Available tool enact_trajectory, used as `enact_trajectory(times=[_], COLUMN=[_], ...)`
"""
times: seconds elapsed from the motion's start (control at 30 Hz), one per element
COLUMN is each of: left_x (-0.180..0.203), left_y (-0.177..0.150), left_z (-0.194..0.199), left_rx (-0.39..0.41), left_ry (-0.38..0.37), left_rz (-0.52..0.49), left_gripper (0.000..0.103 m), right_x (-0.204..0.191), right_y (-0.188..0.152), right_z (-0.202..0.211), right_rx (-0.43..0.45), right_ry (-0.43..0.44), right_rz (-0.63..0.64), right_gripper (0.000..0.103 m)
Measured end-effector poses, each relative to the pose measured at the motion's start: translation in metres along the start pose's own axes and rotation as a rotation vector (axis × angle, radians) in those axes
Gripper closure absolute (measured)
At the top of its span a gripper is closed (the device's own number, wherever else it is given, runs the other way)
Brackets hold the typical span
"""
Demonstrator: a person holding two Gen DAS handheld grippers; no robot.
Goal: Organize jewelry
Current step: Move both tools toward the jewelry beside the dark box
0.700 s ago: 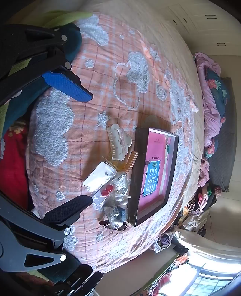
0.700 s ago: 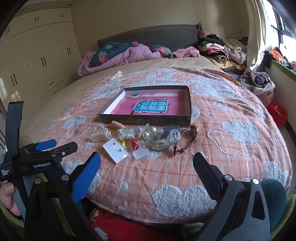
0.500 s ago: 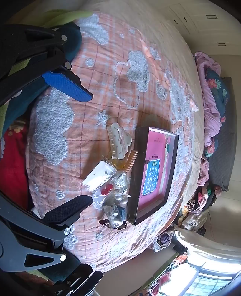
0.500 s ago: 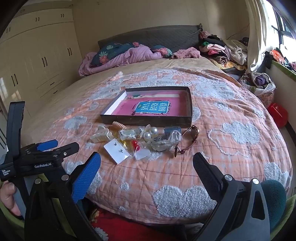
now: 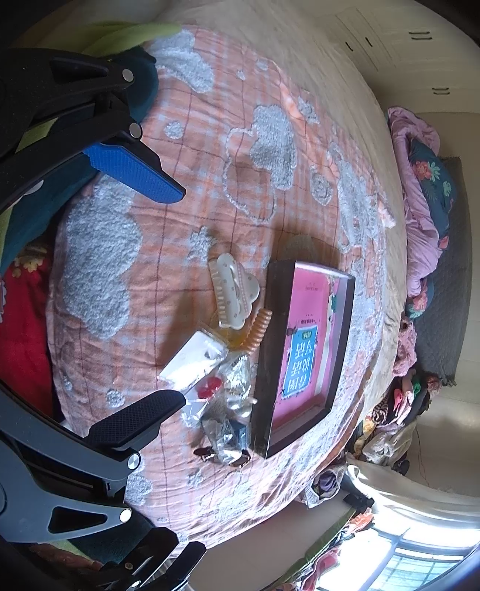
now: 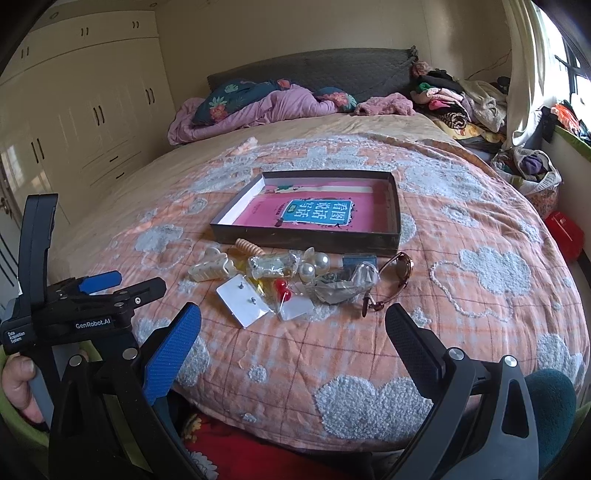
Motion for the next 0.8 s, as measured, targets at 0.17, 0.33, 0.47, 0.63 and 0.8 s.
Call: enact_trajectory(times=[0.17, 0.33, 0.47, 0.63, 0.8], left_x=[-0.016, -0.029, -0.034, -0.032, -0.028], left_y=[0.001, 0.002, 0.004, 0.007, 0.005], left_z=[-0.009, -0.023, -0.037, -0.059, -0.083], left_rx=[-0.003, -0.027, -0.056, -0.091, -0.132], left_ry=[0.024, 0.057, 0.058, 0.064, 0.045], left_rz=[0.005, 0.0, 0.005, 0.005, 0.015], left_gripper=[0.008, 0.008, 0.008, 0.008, 0.008], right_x=[-0.001, 0.002, 0.009, 0.021, 0.037], right_y=[-0.001, 0.003, 0.01, 0.016, 0.011], right_z=[-0.011, -0.023, -0.034, -0.046, -0.06], right_rx=[-0.018, -0.027, -0.032, -0.039, -0.069], right_ry=[0.015, 0.021, 0.016, -0.002, -0.034], right_rz=[0.007, 0.01, 0.009, 0.007, -0.006], right_gripper=[0.004, 0.004, 0.004, 0.004, 0.004])
Point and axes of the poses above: each gripper's, at about its wrist camera, not at the fingertips, and z roughly against the way its jaws point, x to its right, y to its top, the point moved 7 cm from there along -z, roughly the way its jaws point, and after that the axes turned 11 degrees about x, right-handed, at the moved point
